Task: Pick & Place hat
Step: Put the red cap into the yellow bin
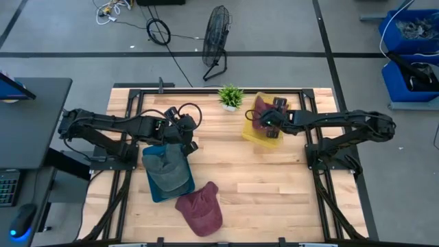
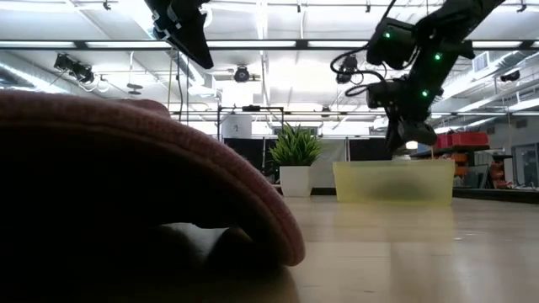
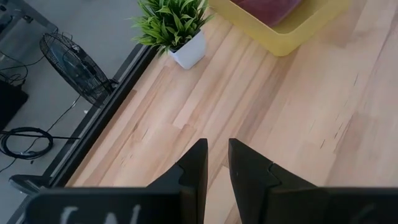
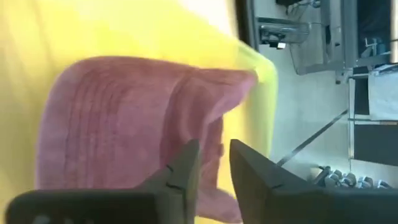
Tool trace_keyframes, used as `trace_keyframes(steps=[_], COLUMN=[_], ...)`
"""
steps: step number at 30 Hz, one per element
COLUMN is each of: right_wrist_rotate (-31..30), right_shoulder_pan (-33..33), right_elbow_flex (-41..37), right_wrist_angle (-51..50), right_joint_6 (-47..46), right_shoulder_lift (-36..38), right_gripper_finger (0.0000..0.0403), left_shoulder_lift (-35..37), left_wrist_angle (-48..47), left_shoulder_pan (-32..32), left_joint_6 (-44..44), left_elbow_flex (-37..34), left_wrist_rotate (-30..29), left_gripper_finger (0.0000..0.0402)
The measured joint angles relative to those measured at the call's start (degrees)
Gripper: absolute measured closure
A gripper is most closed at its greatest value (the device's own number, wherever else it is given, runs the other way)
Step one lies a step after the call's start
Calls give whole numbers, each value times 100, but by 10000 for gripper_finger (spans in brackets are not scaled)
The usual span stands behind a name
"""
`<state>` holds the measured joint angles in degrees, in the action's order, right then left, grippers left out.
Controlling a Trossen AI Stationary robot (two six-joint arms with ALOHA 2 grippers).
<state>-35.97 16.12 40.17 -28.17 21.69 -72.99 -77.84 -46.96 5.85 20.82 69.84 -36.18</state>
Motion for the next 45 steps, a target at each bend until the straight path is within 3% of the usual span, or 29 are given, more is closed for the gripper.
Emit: trace_keyframes(steps=[4,6,9,14,17,19,23,25,30,36,41,45], right_wrist_rotate=[40,347,1297,3083,4240,4624,4646,4532,3623,3113,3101,3080], right_shoulder_pan=[-99,-252,-554,-1249,-1744,-2055,-2519,-2649,-2707,-2712,-2711,-2710], right_elbow_flex=[383,631,967,1151,1151,1151,1151,1151,1151,1149,1149,1149], right_wrist_angle=[-85,-183,-150,490,1269,1913,3404,3631,3099,2434,2300,2226], right_joint_6=[-87,-249,-670,-1244,-1229,-1168,-1076,-1009,-898,-1291,-1519,-1477], right_shoulder_lift=[0,0,2,2,-82,-226,-764,-1017,-1112,-971,-973,-973], right_gripper_finger=[280,272,270,278,279,277,265,256,236,229,229,229], left_shoulder_lift=[-2,-2,-2,-2,-9,-13,-14,-15,-333,-1206,-1861,-2251], left_wrist_angle=[-2,-2,1,113,180,158,183,177,205,670,1188,1655], left_shoulder_pan=[0,10,12,247,572,765,1043,1146,1423,1648,1472,1218], left_joint_6=[2,4,7,313,551,385,466,798,1609,1393,1118,1321], left_elbow_flex=[0,0,0,0,2,2,2,2,11,7,4,0], left_wrist_rotate=[0,80,671,2481,2730,2726,2556,2552,2686,2992,3858,4653], left_gripper_finger=[333,333,333,333,333,333,333,333,333,333,324,292])
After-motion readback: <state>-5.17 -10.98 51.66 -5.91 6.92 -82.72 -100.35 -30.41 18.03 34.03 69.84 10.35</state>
